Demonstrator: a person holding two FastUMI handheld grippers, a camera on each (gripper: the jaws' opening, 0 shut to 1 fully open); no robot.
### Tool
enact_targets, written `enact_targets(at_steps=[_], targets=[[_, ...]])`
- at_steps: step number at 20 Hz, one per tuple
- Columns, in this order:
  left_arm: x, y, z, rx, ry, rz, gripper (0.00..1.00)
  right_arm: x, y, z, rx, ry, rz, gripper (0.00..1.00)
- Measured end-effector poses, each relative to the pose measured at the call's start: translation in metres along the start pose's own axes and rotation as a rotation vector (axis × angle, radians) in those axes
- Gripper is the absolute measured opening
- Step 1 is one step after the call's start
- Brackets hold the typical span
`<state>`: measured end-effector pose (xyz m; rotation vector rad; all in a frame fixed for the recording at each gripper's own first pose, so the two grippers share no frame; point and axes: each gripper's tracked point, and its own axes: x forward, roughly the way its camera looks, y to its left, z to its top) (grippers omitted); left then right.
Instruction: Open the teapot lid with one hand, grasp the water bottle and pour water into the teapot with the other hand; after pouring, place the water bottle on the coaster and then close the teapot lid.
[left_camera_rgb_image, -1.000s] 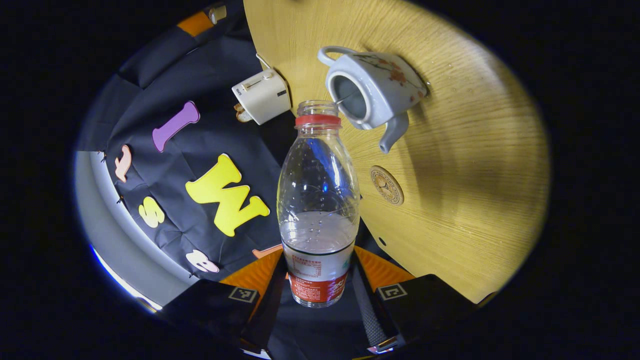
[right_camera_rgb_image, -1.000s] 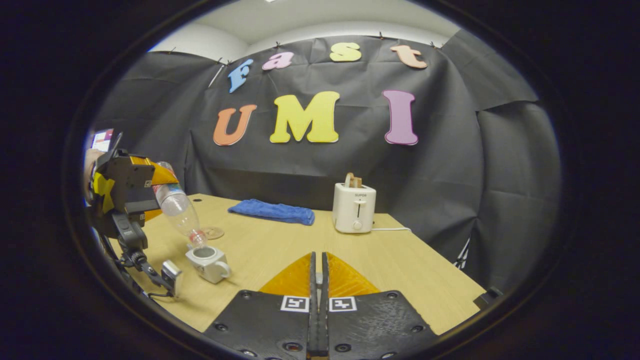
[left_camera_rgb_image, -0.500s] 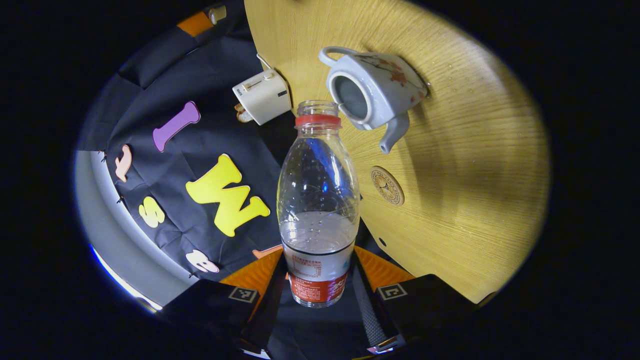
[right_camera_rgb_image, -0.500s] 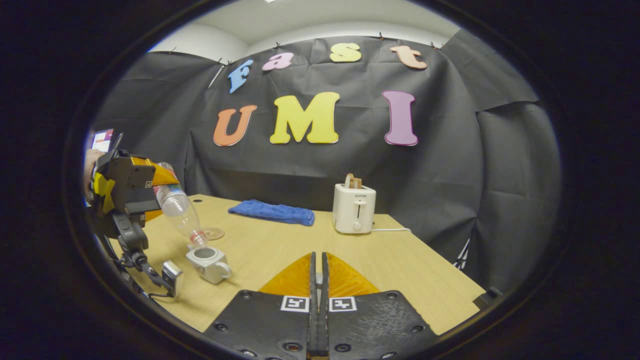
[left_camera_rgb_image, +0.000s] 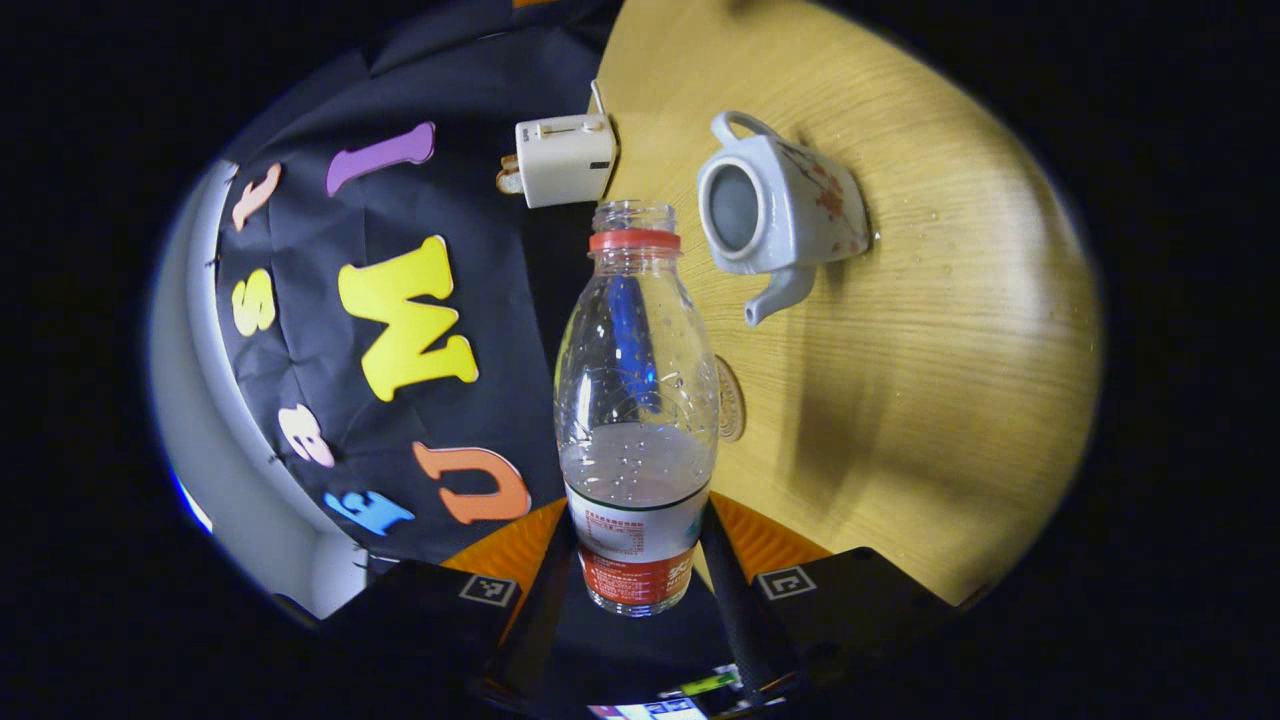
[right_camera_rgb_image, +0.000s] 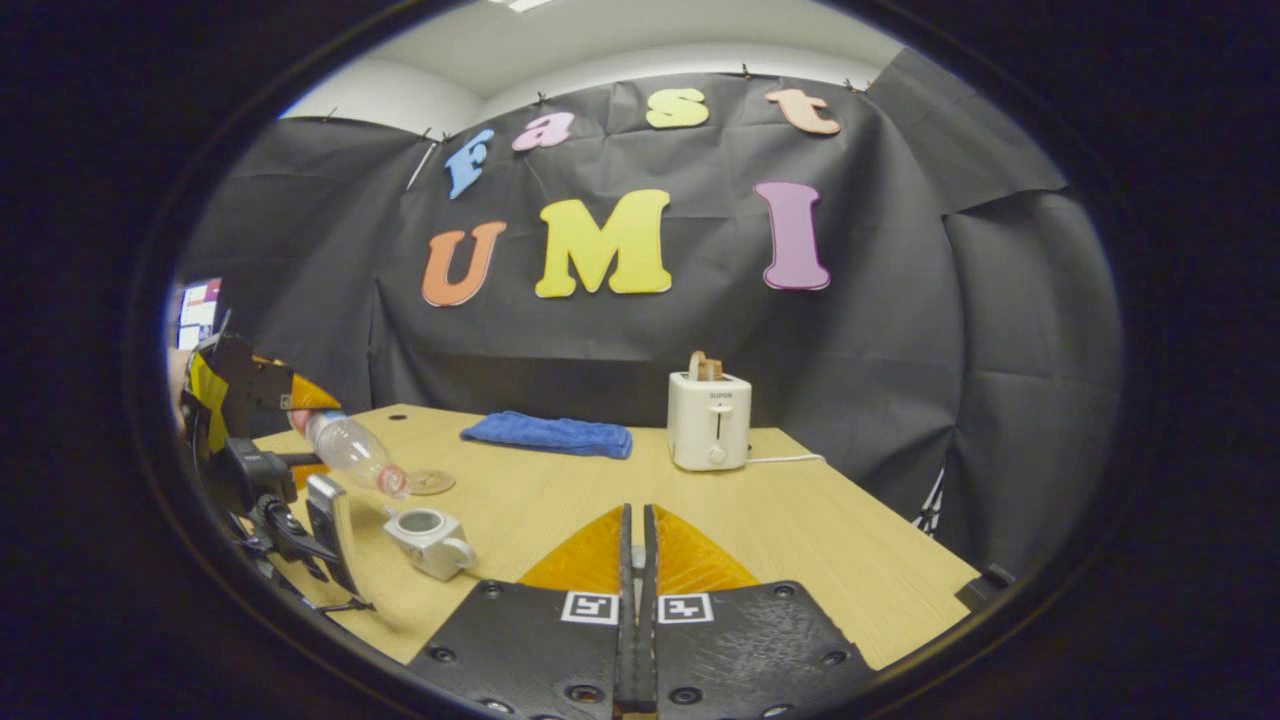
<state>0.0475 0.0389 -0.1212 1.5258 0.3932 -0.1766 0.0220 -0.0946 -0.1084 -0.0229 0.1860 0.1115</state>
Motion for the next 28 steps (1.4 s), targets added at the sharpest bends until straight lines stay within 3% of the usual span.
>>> enact_targets(at_steps=[10, 16, 21, 28], targets=[[-0.018, -0.022, -0.027, -0.850, 0.002, -0.080, 0.72, -0.005, 0.017, 0.007, -0.013, -0.005, 0.019, 0.00], [-0.019, -0.013, -0.001, -1.234, -0.104, -0.145, 0.73, -0.009, 0.031, 0.014, -0.021, -0.020, 0.032, 0.00], [-0.025, 0.034, 0.020, -1.463, -0.264, -0.079, 0.73, -0.009, 0.033, 0.011, -0.003, -0.011, 0.027, 0.00], [0.026, 0.089, 0.019, -1.610, -0.376, -0.046, 0.75, -0.005, 0.032, 0.007, -0.010, 0.000, 0.017, 0.00]])
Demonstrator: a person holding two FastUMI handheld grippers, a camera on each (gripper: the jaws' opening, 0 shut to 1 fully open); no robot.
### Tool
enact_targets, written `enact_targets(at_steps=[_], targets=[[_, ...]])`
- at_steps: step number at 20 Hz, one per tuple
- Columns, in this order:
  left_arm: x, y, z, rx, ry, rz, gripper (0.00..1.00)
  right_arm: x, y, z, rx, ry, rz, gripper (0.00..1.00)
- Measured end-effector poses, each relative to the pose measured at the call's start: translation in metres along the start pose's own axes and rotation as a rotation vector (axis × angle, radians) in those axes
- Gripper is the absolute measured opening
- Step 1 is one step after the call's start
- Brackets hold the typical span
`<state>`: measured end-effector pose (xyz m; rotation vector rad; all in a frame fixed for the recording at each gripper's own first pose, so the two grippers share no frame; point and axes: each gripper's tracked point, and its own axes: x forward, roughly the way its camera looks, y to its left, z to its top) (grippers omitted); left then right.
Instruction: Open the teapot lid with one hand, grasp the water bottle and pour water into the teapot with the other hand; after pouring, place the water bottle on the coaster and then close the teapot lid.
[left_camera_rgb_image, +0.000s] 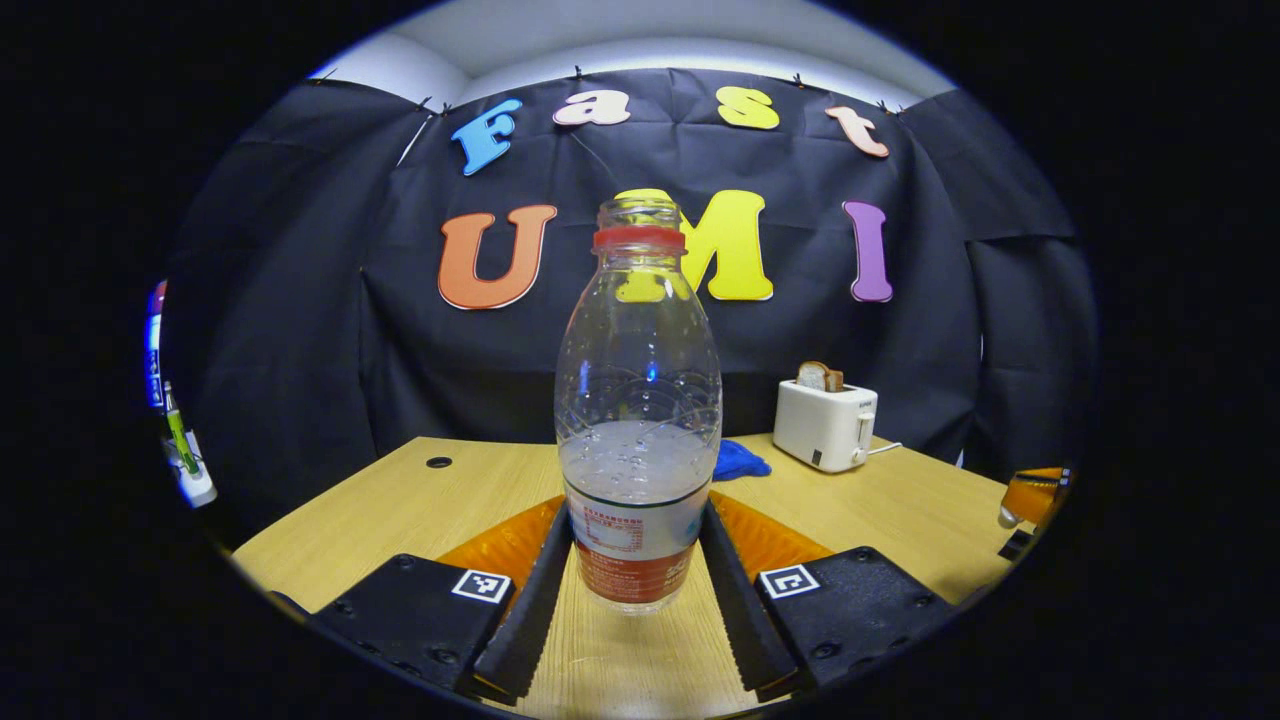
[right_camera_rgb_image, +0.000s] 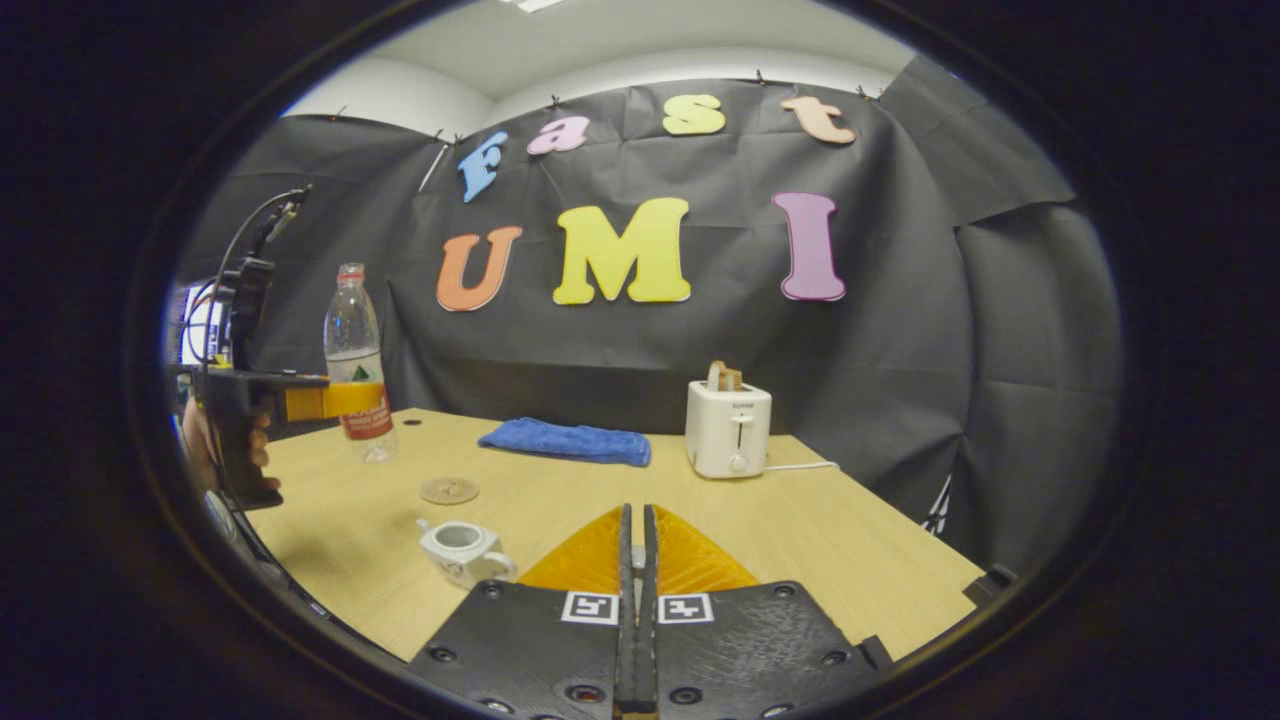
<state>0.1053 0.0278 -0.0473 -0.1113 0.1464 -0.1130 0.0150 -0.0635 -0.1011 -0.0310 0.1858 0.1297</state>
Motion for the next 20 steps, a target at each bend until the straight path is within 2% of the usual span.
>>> enact_targets(at_steps=[5, 12, 20], targets=[[0.042, 0.011, -0.012, -0.020, 0.020, -0.004, 0.77, 0.007, -0.001, -0.006, -0.004, 0.015, -0.003, 0.00], [0.095, 0.017, -0.053, -0.036, 0.050, -0.023, 0.78, 0.019, -0.007, -0.020, -0.019, 0.056, -0.025, 0.00], [0.119, 0.023, -0.090, -0.052, 0.100, -0.013, 0.79, 0.030, -0.008, -0.032, -0.013, 0.088, -0.028, 0.00]])
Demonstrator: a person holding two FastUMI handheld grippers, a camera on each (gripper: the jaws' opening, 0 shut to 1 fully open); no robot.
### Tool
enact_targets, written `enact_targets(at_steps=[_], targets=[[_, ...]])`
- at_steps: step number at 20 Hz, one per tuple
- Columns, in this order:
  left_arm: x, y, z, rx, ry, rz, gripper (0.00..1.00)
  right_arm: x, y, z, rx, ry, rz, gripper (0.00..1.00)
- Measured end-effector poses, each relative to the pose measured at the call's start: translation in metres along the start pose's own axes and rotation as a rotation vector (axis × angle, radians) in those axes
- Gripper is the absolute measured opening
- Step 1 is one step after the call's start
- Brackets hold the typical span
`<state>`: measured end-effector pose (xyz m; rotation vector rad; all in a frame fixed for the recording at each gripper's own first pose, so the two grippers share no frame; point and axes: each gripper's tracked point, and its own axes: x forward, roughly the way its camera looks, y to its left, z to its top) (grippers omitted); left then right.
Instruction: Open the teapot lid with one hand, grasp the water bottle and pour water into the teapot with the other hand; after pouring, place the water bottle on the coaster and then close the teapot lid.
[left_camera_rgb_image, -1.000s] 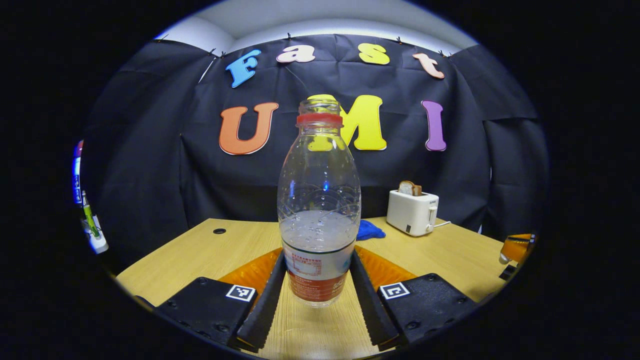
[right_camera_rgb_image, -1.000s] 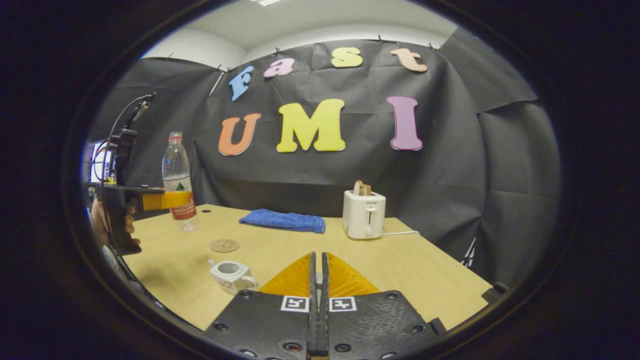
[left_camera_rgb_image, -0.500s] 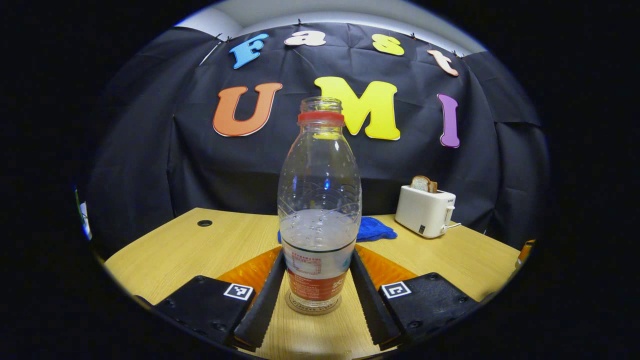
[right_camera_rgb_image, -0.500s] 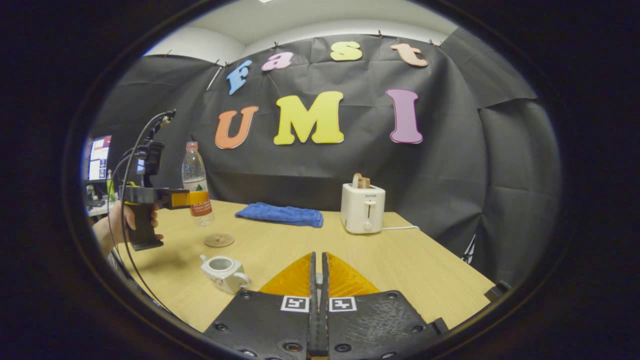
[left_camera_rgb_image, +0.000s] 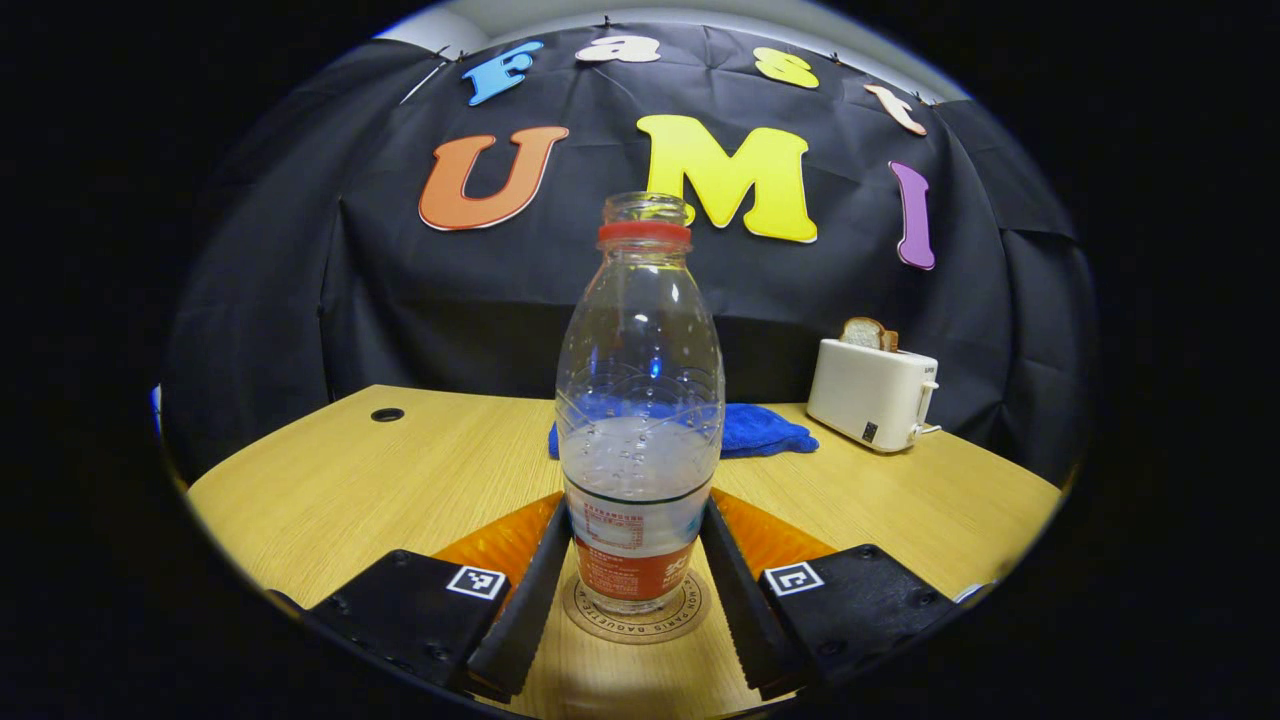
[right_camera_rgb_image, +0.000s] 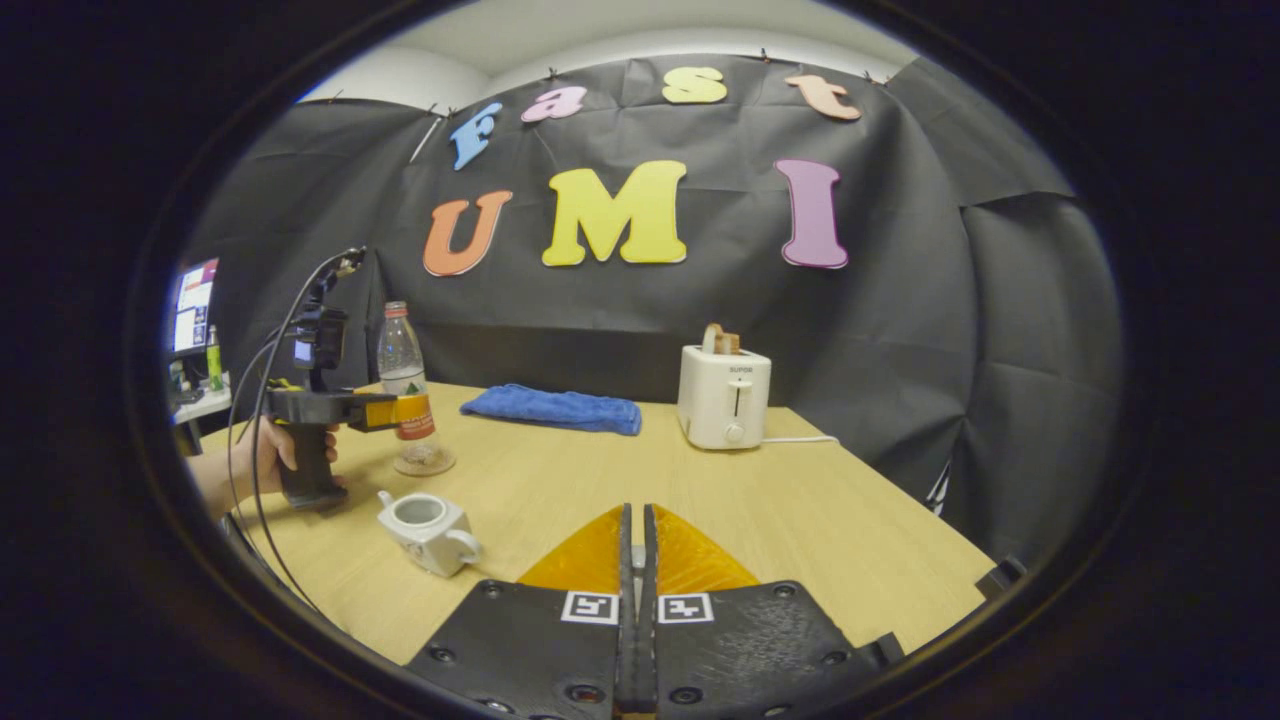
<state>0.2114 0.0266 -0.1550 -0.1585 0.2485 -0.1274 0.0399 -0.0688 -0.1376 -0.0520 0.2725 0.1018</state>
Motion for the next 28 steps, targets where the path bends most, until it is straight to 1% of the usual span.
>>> enact_targets(at_steps=[6, 9, 12, 14, 17, 19, 22, 24, 28], targets=[[0.000, 0.002, -0.001, 0.008, -0.001, 0.012, 0.80, 0.002, 0.002, -0.002, 0.002, 0.004, 0.004, 0.00], [-0.001, -0.002, 0.000, 0.009, 0.000, 0.003, 0.93, 0.000, 0.002, -0.002, 0.002, 0.003, 0.006, 0.00], [-0.002, -0.002, -0.004, 0.011, 0.018, -0.005, 0.94, -0.001, 0.002, -0.001, 0.002, 0.000, 0.004, 0.00], [-0.005, -0.003, -0.003, 0.001, 0.016, -0.006, 0.98, -0.003, 0.003, 0.000, 0.001, -0.003, 0.004, 0.00], [-0.010, -0.005, -0.005, -0.014, 0.017, -0.016, 0.98, -0.004, 0.005, -0.001, 0.001, -0.004, 0.010, 0.00], [-0.018, -0.003, -0.009, -0.014, 0.032, -0.003, 0.98, -0.005, 0.009, 0.001, 0.004, -0.006, 0.019, 0.00], [-0.048, 0.011, -0.013, -0.031, 0.036, 0.037, 0.98, -0.004, 0.020, 0.006, 0.004, -0.016, 0.044, 0.00], [-0.078, 0.023, -0.010, -0.042, 0.024, 0.071, 0.98, -0.002, 0.033, 0.012, -0.004, -0.027, 0.073, 0.00], [-0.143, 0.055, 0.012, 0.006, -0.035, 0.175, 0.98, 0.009, 0.081, 0.026, -0.003, -0.047, 0.187, 0.00]])
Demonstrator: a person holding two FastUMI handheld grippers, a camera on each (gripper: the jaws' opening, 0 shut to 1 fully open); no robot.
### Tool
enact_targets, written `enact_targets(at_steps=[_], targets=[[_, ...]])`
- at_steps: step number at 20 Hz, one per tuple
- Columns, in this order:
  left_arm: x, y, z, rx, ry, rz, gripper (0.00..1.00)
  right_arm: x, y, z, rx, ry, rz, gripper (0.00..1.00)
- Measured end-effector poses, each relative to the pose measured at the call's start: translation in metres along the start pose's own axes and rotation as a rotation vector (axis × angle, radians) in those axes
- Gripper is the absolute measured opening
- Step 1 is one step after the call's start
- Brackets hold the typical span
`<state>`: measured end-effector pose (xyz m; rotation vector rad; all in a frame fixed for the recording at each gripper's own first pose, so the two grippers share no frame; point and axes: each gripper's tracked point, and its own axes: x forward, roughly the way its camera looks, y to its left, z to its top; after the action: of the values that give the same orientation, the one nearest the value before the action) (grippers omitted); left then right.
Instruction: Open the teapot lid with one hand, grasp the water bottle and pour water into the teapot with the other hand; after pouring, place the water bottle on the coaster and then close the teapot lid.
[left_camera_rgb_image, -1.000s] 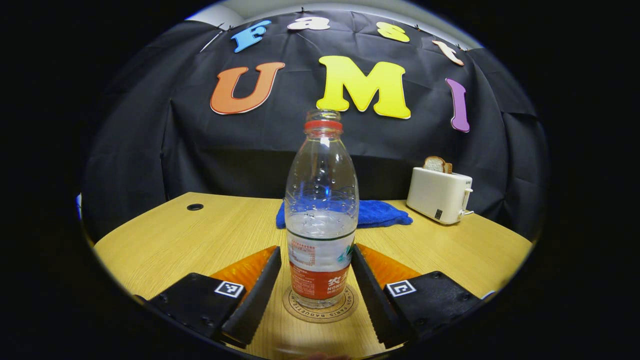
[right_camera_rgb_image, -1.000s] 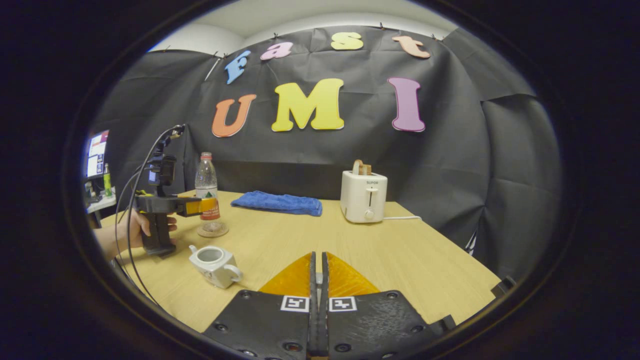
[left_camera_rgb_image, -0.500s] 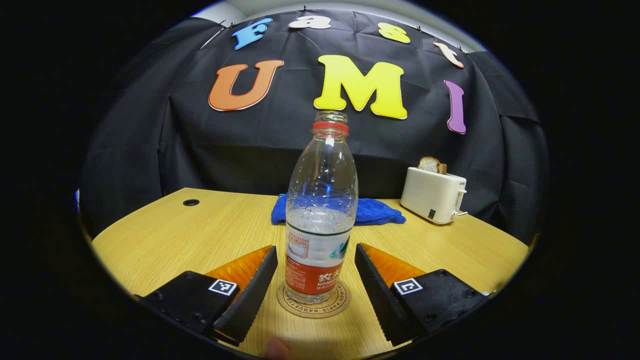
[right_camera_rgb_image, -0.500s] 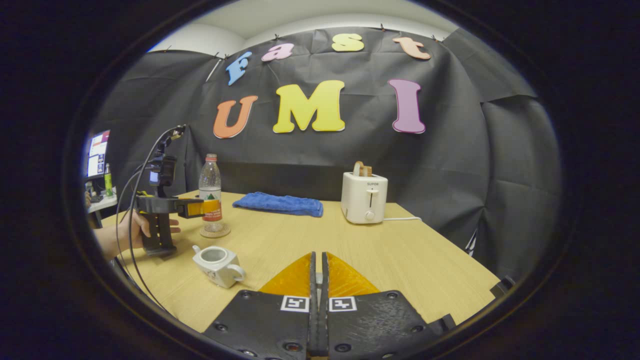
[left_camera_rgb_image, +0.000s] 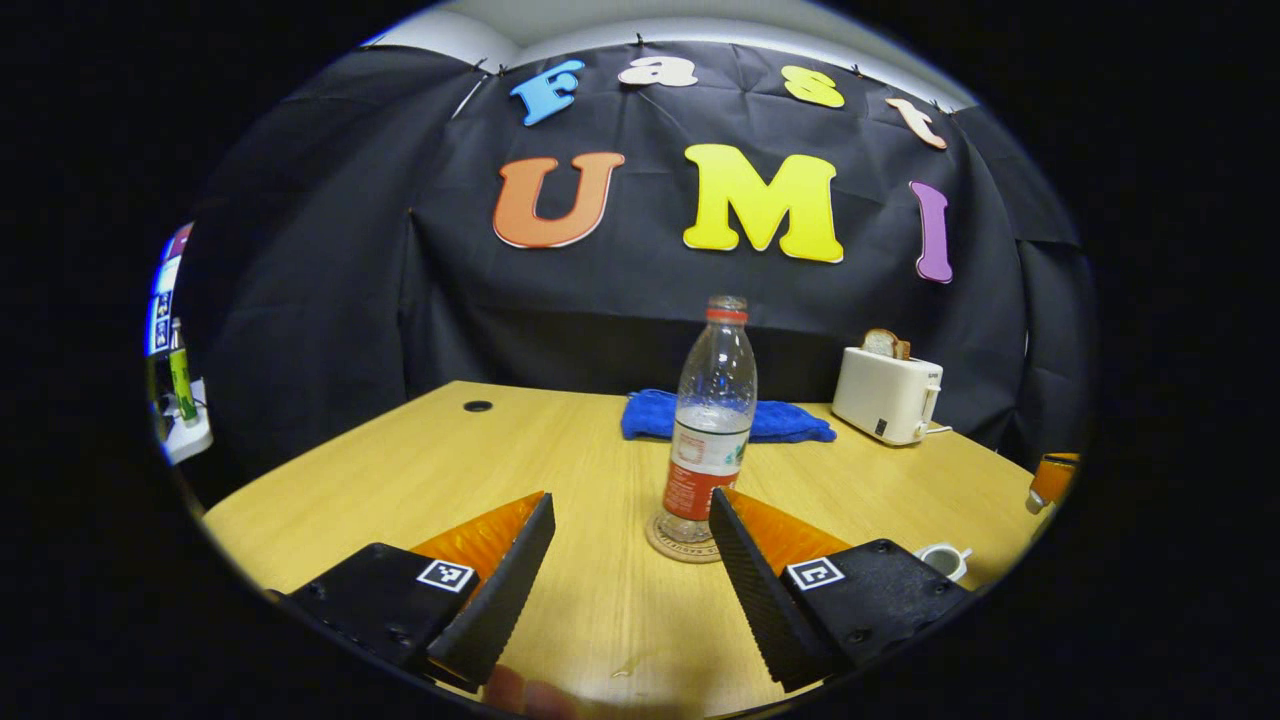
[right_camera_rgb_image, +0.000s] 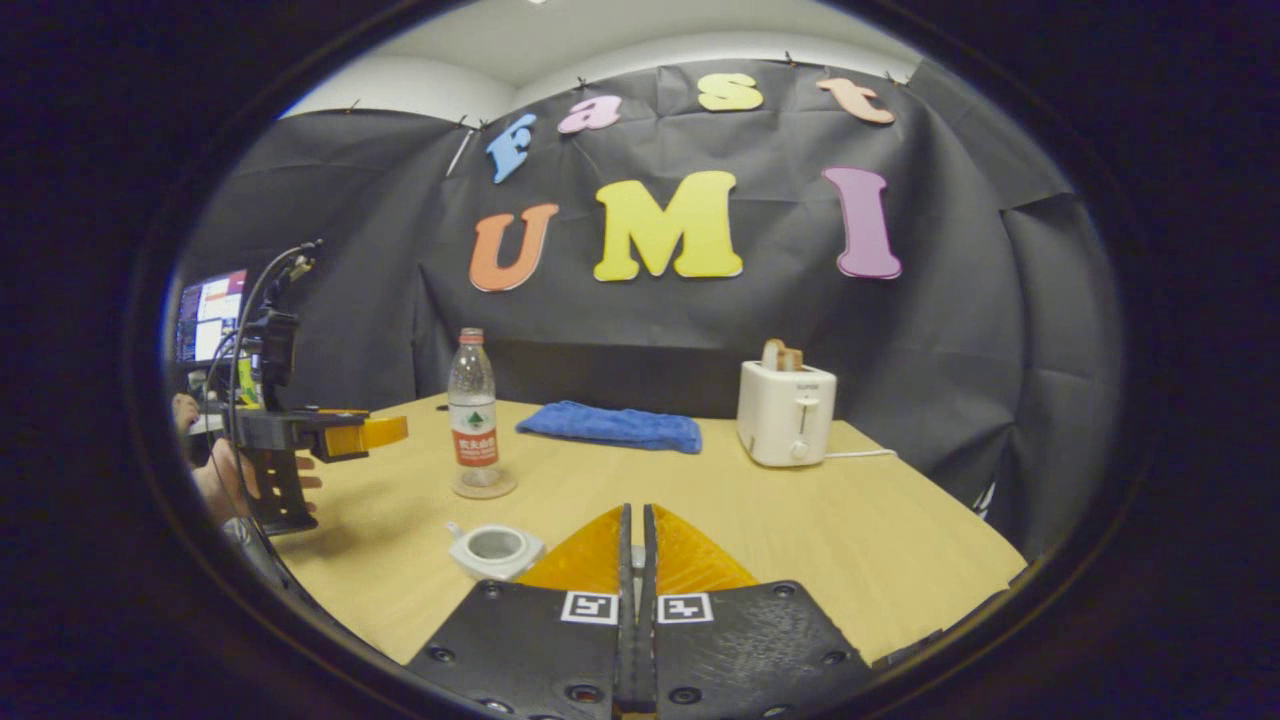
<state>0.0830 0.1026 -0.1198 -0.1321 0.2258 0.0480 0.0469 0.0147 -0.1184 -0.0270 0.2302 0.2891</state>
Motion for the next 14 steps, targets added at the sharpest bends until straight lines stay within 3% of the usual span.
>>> enact_targets(at_steps=[4, 8, 14], targets=[[-0.051, 0.025, 0.010, -0.032, -0.030, 0.062, 0.97, 0.024, 0.042, 0.007, -0.002, -0.010, 0.102, 0.00], [-0.081, 0.054, 0.012, -0.022, -0.037, 0.144, 0.97, 0.043, 0.066, 0.000, -0.017, 0.008, 0.146, 0.00], [-0.095, 0.066, 0.020, 0.052, -0.080, 0.193, 0.97, 0.055, 0.083, -0.023, -0.030, 0.055, 0.166, 0.00]])
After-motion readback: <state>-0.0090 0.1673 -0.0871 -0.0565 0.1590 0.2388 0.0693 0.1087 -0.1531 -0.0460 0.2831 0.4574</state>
